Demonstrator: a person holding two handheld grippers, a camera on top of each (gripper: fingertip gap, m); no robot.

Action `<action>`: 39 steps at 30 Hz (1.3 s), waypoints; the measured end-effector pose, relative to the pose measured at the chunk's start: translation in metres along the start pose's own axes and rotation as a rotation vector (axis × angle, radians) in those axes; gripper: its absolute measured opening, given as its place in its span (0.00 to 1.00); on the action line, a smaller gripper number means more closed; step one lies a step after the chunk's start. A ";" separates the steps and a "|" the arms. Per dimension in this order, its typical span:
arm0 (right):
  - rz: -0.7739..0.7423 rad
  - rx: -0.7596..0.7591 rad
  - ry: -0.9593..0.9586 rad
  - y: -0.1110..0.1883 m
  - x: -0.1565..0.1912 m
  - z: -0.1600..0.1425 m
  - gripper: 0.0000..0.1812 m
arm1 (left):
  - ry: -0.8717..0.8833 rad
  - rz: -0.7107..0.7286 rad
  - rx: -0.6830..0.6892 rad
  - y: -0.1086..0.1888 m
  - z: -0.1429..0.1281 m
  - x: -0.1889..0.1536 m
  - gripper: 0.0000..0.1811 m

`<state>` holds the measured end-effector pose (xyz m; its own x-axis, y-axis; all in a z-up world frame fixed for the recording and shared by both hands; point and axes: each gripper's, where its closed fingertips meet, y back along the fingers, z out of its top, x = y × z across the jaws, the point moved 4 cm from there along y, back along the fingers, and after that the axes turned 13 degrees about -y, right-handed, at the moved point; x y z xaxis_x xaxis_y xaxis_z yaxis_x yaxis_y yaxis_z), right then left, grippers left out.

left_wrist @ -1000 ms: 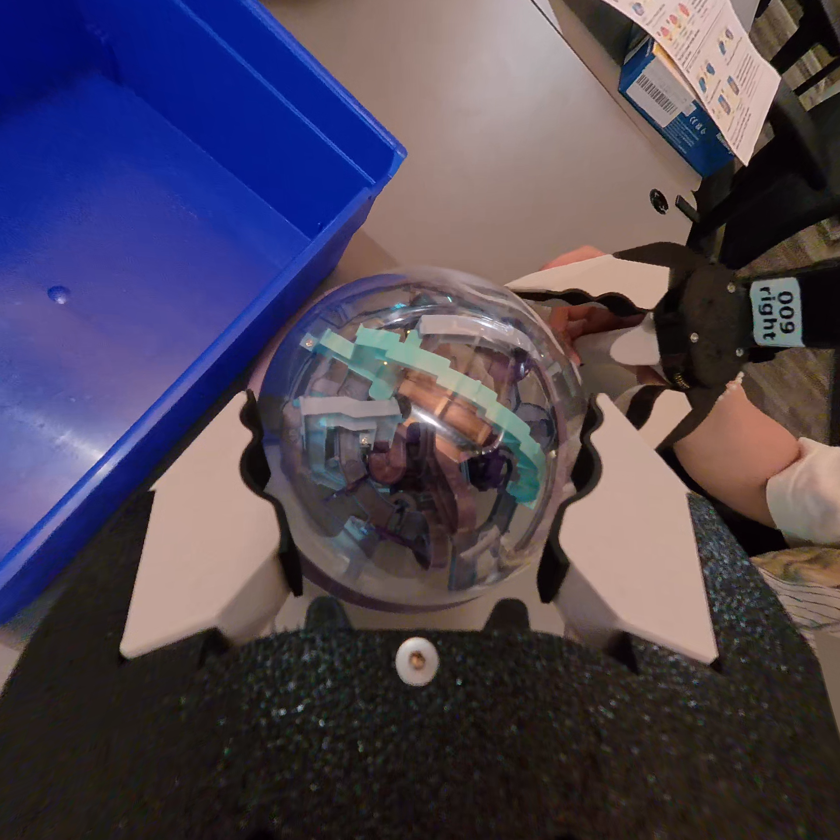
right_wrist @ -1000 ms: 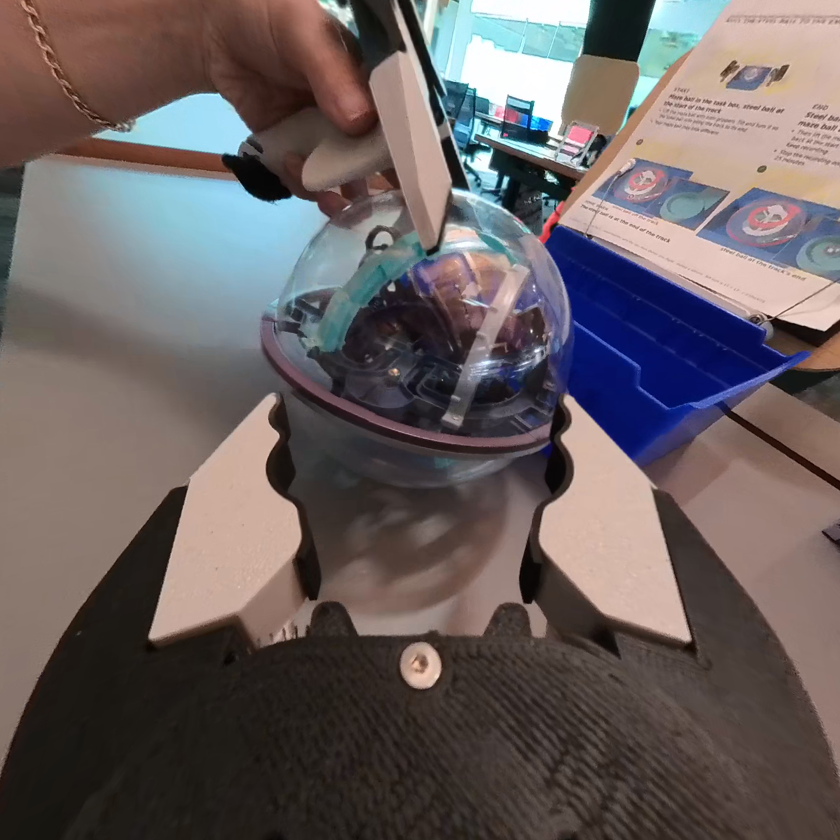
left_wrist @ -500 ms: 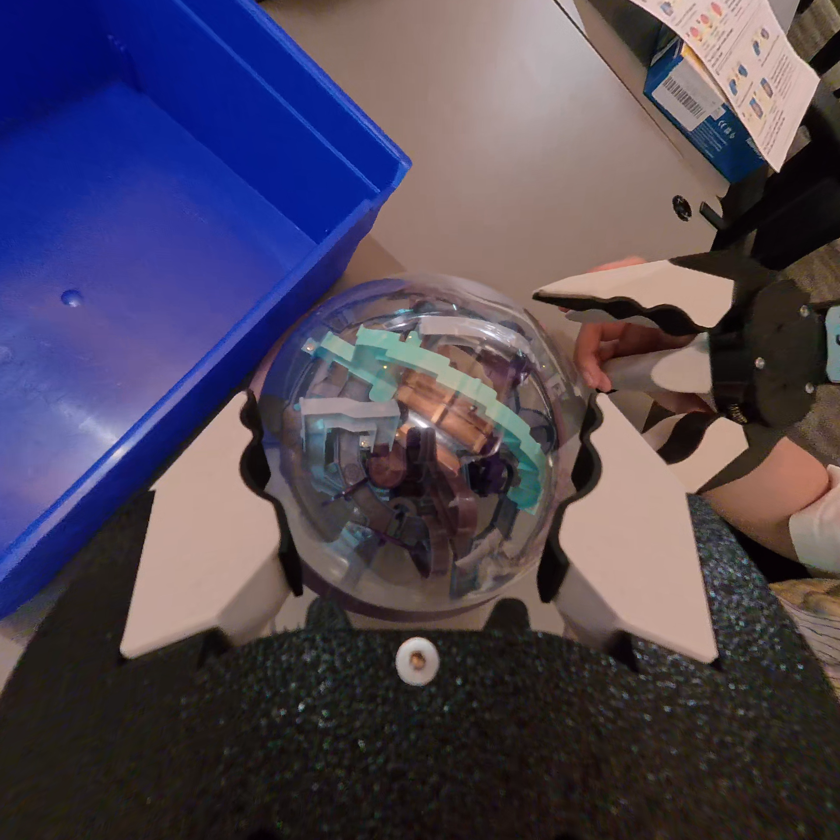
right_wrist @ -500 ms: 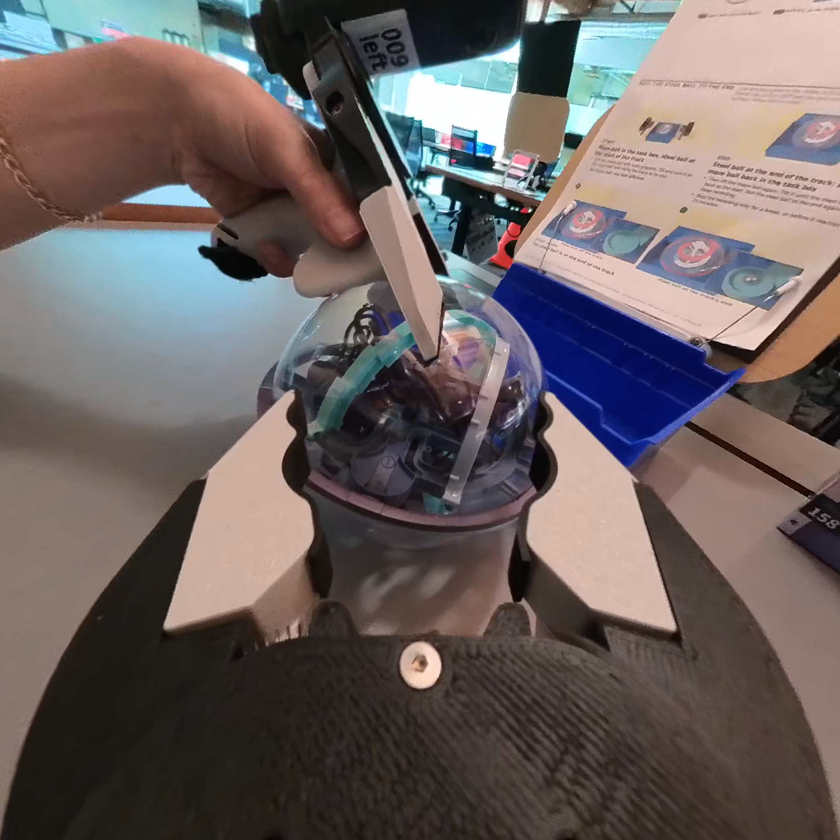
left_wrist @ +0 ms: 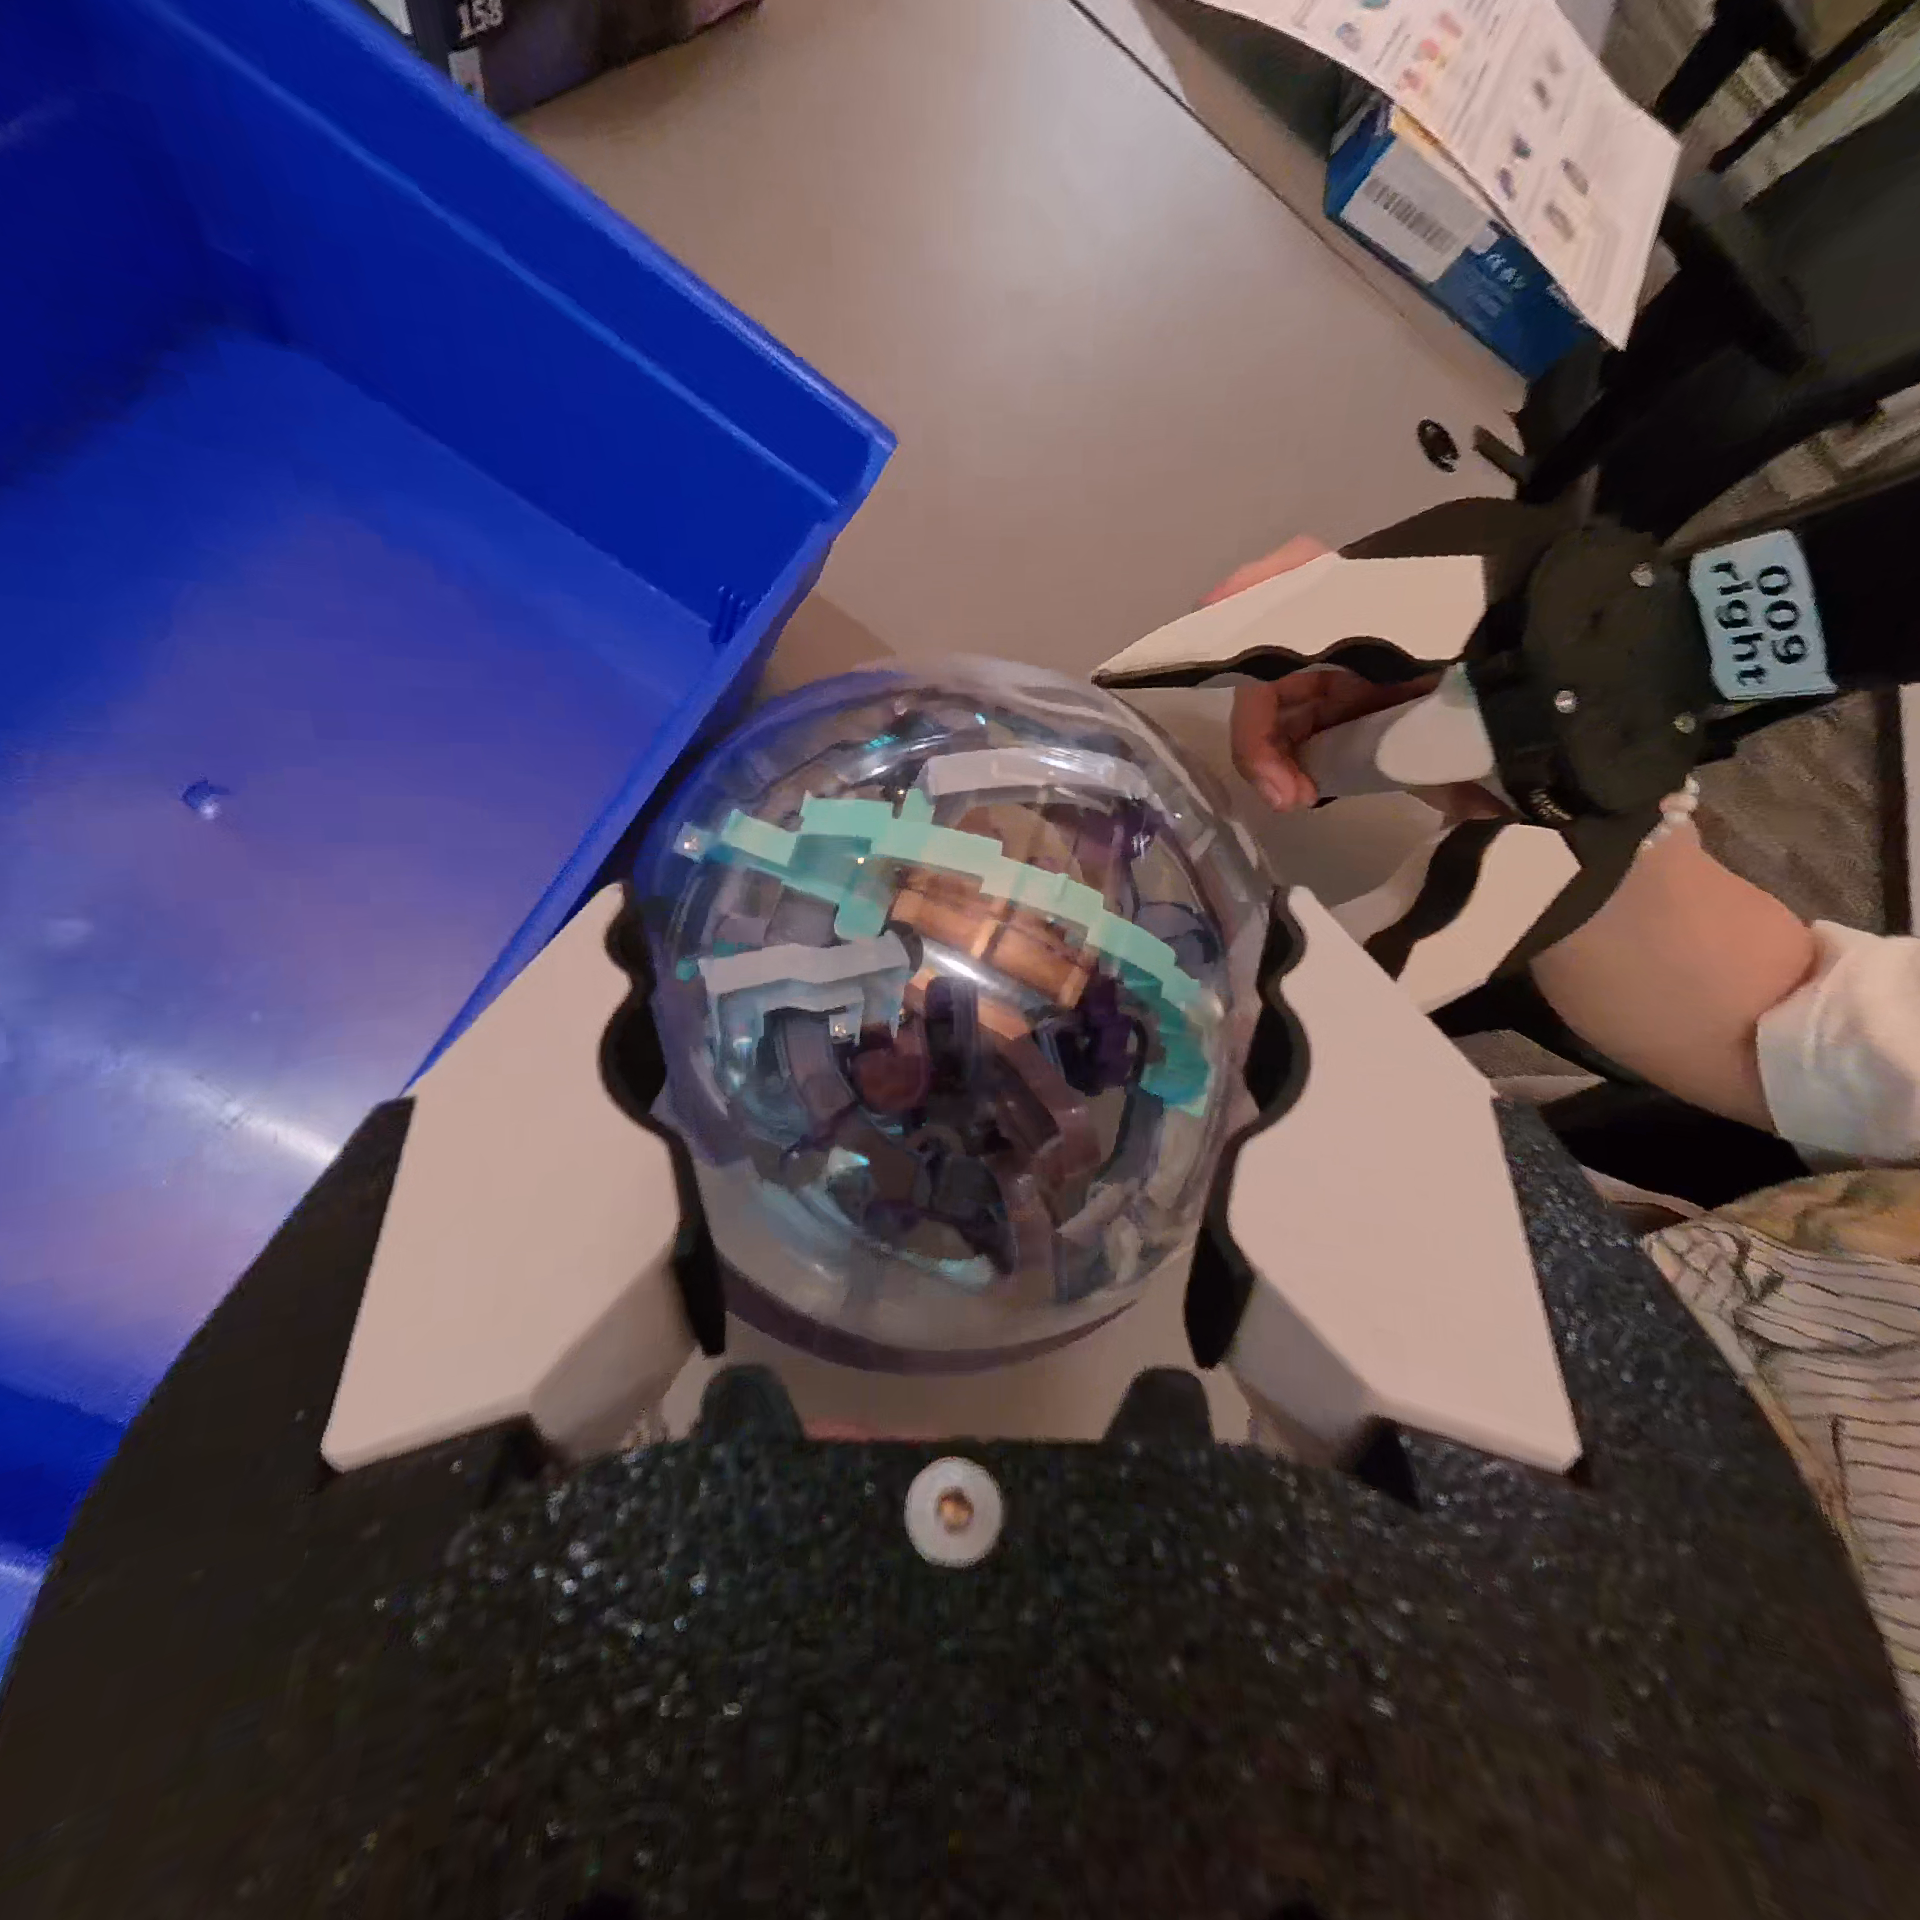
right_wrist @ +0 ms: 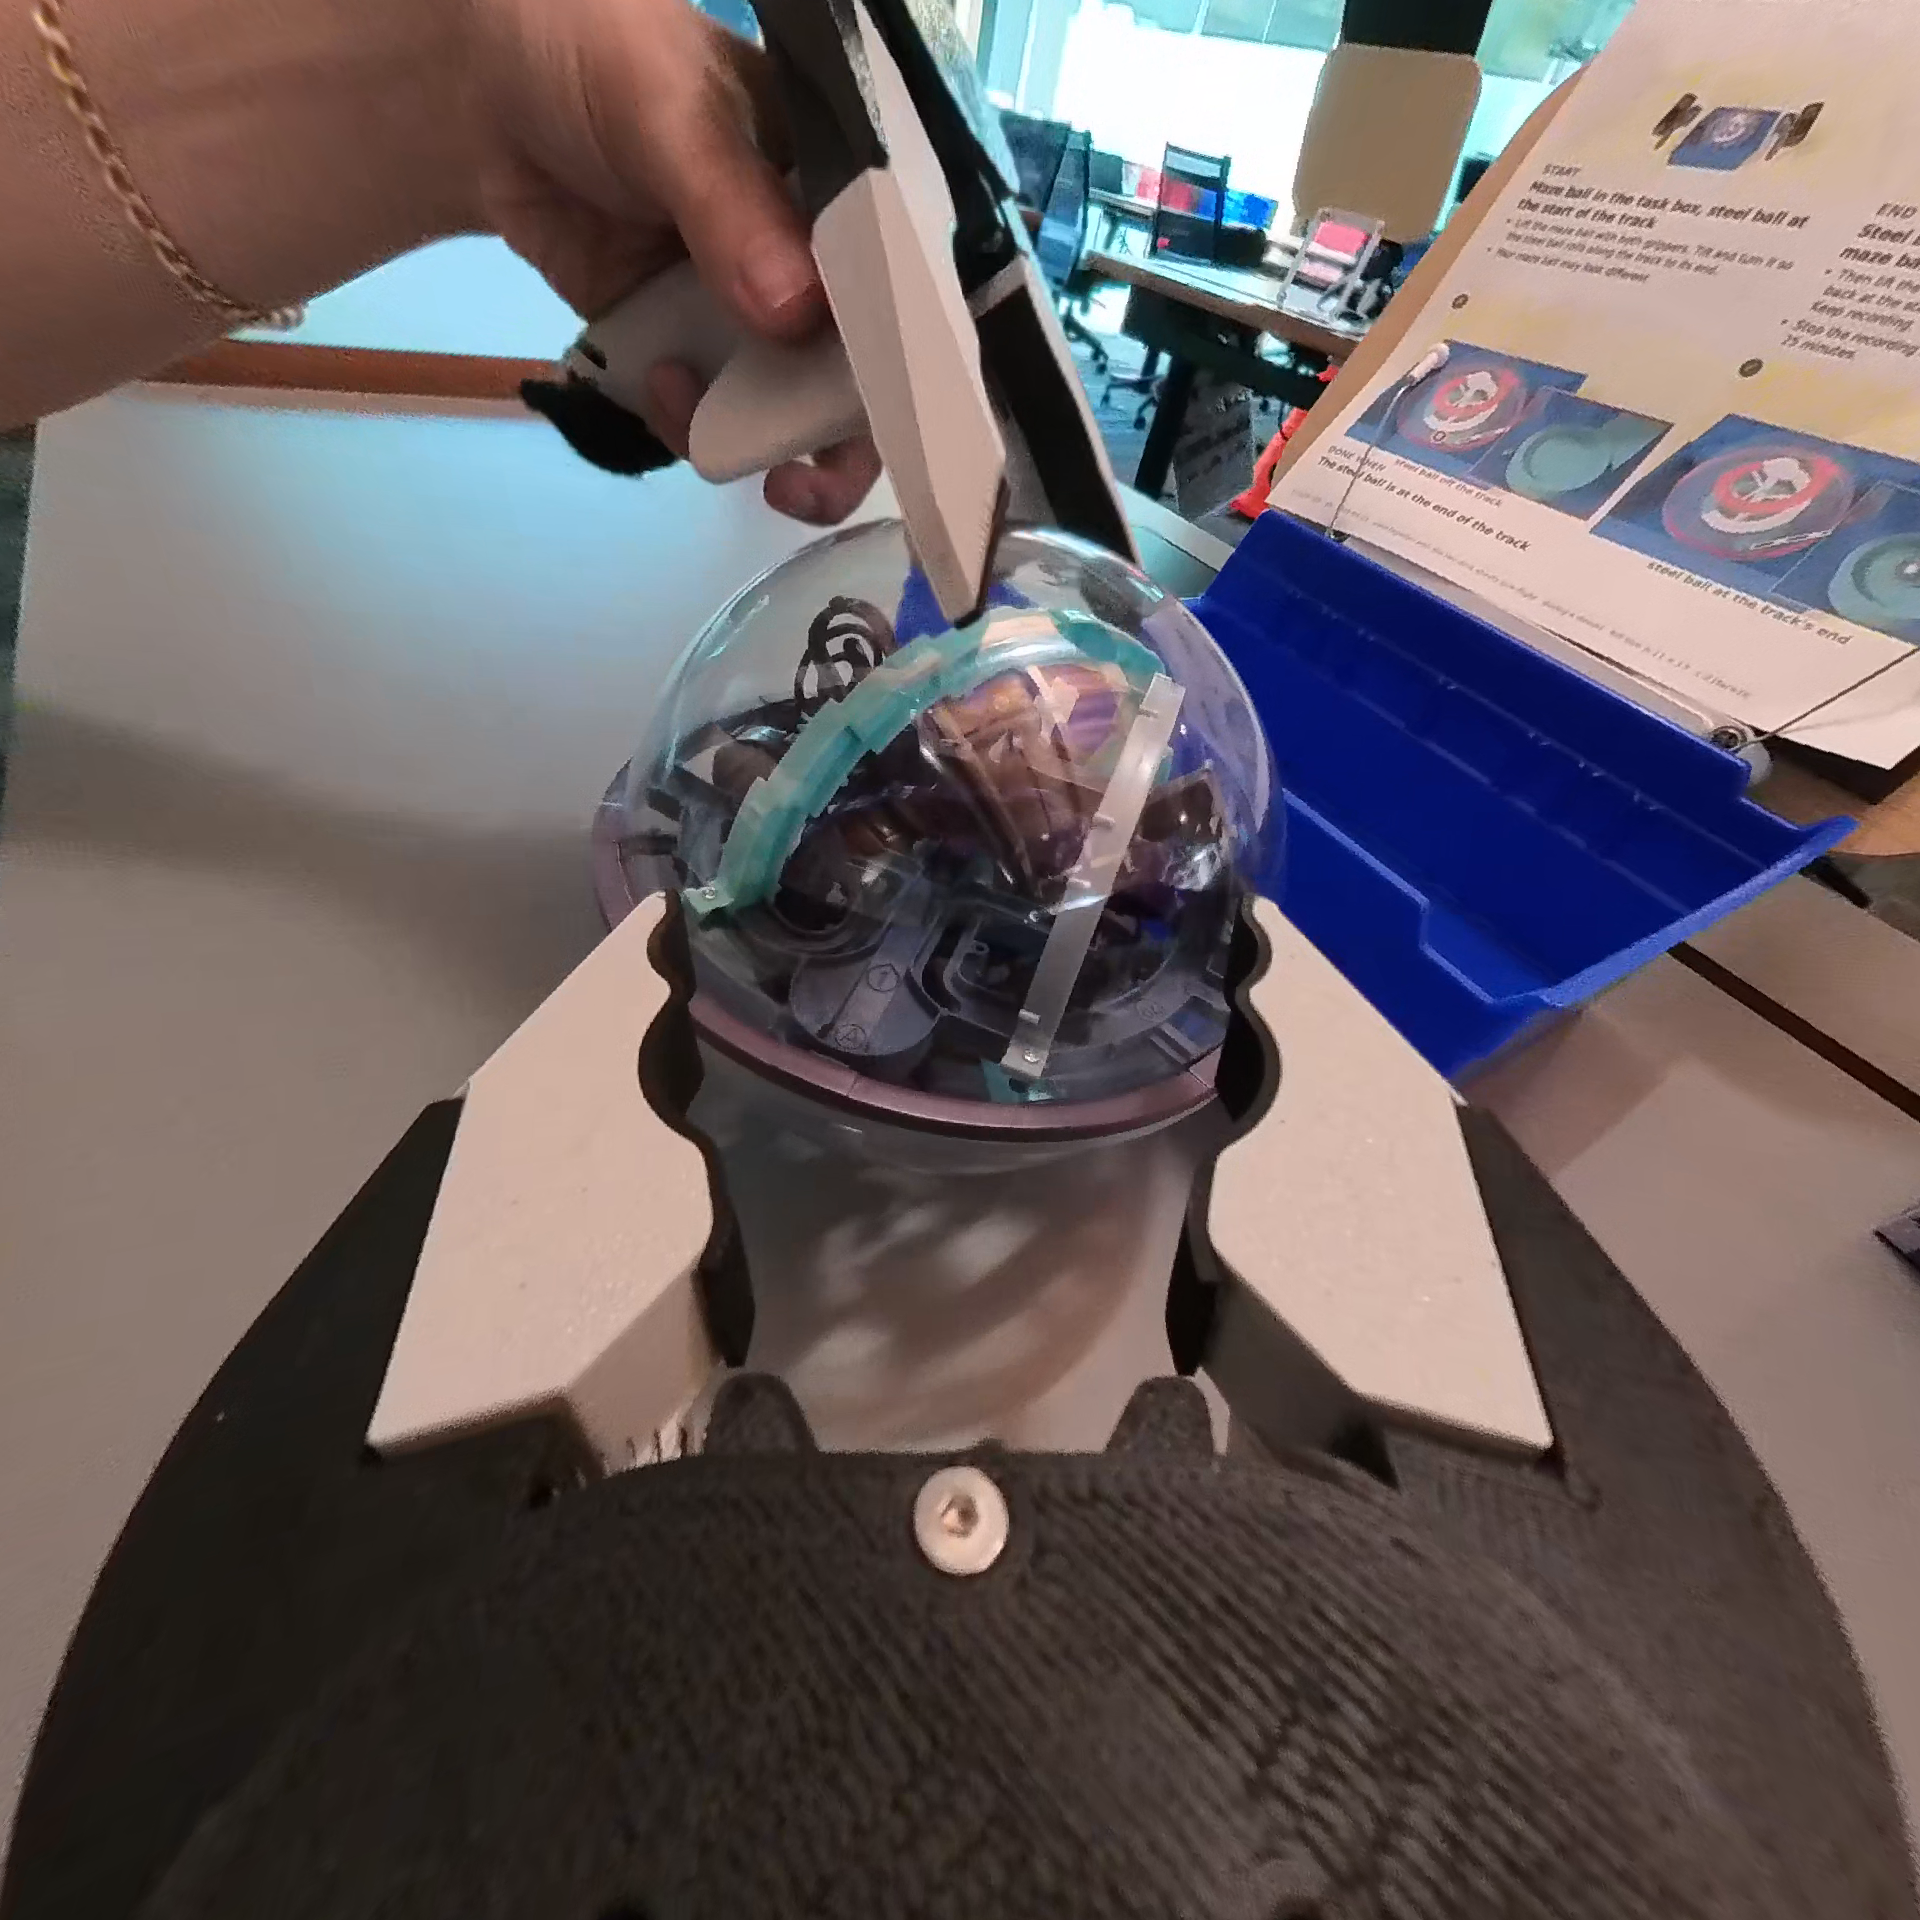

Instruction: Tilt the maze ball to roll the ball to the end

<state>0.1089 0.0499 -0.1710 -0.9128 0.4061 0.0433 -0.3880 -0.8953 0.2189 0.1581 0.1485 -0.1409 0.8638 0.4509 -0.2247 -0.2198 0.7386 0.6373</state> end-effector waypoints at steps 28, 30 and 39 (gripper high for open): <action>0.021 0.036 -0.015 0.000 0.007 0.008 0.55 | 0.021 0.001 0.026 0.017 -0.032 -0.010 0.67; 0.039 0.039 -0.017 -0.002 0.008 0.007 0.56 | -0.020 -0.026 0.049 0.021 -0.037 -0.011 0.66; 0.041 0.099 0.030 -0.009 0.005 -0.003 0.57 | -0.226 -0.162 -0.150 0.031 -0.014 0.002 0.57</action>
<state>0.1077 0.0595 -0.1756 -0.9316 0.3625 0.0254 -0.3370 -0.8881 0.3124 0.1467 0.1791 -0.1320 0.9682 0.2114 -0.1342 -0.1214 0.8651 0.4866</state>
